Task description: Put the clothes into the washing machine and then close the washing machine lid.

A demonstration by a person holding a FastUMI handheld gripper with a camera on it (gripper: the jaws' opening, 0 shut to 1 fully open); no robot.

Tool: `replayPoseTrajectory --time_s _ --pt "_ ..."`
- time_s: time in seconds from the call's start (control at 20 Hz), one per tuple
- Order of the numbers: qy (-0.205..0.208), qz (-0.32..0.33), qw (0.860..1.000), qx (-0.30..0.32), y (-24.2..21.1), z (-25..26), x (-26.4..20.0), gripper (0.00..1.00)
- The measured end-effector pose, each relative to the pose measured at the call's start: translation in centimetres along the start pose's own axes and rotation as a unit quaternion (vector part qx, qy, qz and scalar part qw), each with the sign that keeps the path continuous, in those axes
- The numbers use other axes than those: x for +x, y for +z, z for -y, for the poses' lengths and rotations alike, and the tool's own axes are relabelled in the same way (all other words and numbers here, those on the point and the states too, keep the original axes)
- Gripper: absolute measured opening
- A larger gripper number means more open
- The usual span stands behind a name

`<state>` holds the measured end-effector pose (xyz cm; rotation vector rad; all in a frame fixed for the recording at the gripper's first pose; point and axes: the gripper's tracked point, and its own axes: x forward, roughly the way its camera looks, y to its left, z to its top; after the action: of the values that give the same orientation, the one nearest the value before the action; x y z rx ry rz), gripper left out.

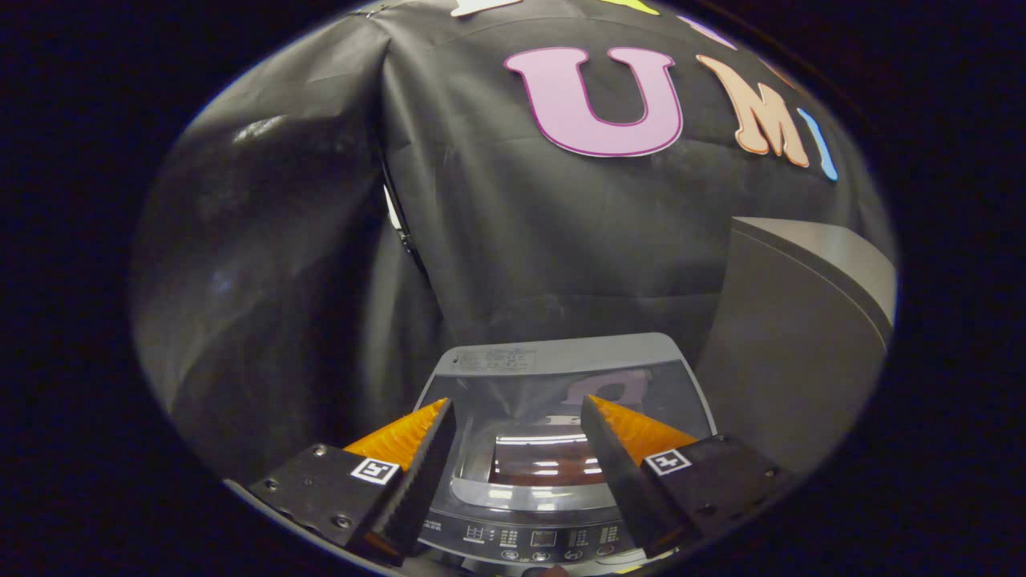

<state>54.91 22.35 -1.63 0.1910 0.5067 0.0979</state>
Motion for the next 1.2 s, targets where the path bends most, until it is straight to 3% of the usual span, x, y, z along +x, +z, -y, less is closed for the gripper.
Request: replayPoseTrajectory --time_s 0.45,1.2 --pt "0.008 0.042 0.999 -0.021 1.5 0.8 -2.3 0.96" --pt "0.009 0.154 0.988 -0.009 5.9 -0.2 -14.1 0.95"
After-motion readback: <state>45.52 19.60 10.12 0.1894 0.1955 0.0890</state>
